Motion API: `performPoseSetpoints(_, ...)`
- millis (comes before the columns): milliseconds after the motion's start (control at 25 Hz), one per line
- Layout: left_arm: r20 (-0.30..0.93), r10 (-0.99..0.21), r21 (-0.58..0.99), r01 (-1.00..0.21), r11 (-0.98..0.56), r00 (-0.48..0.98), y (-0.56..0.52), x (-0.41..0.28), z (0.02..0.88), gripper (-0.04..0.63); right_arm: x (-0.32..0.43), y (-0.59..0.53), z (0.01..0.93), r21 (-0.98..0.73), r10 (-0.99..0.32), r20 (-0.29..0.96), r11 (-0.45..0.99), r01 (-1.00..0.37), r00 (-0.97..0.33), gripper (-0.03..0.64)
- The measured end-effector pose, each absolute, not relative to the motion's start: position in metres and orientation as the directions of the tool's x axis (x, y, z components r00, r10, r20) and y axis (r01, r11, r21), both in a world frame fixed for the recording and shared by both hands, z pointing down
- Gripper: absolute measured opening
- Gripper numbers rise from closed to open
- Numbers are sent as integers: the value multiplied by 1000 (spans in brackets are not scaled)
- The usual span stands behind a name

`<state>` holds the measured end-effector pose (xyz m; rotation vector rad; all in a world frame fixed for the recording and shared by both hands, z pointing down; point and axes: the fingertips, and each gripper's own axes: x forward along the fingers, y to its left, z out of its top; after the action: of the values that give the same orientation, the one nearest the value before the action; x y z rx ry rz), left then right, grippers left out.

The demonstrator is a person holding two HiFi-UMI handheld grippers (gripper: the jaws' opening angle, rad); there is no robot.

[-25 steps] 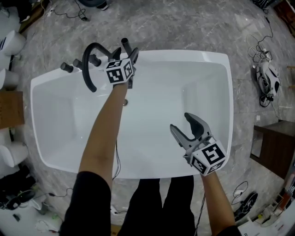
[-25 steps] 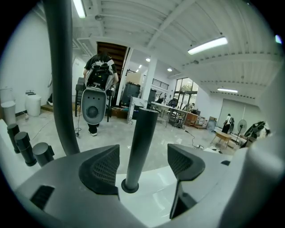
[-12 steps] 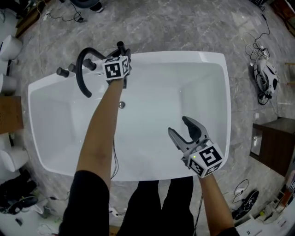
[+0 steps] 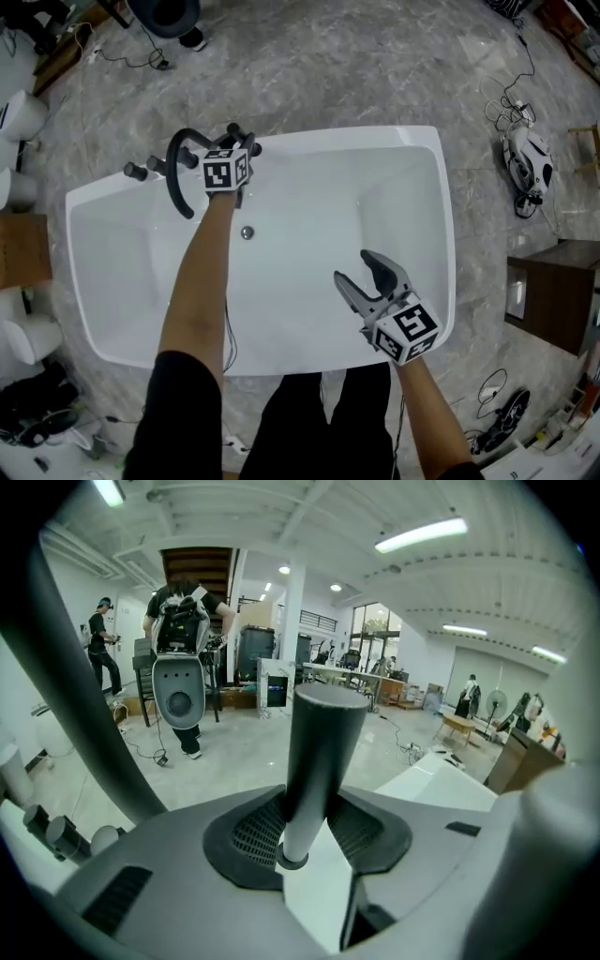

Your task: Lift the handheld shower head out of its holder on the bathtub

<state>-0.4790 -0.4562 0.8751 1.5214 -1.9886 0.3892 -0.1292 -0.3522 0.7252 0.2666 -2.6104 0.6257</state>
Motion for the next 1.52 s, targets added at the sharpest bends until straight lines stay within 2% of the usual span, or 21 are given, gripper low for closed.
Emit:
performPoseSetpoints(680, 562, -803, 137, -935, 326, -198, -435, -470, 745, 130, -107, -303, 628, -355, -65, 455, 901, -248, -888, 233)
performPoseSetpoints(1520, 444, -856, 78, -941, 329, -263, -397, -448, 529, 130, -73, -258, 523, -359, -97, 357, 904, -233, -929, 233)
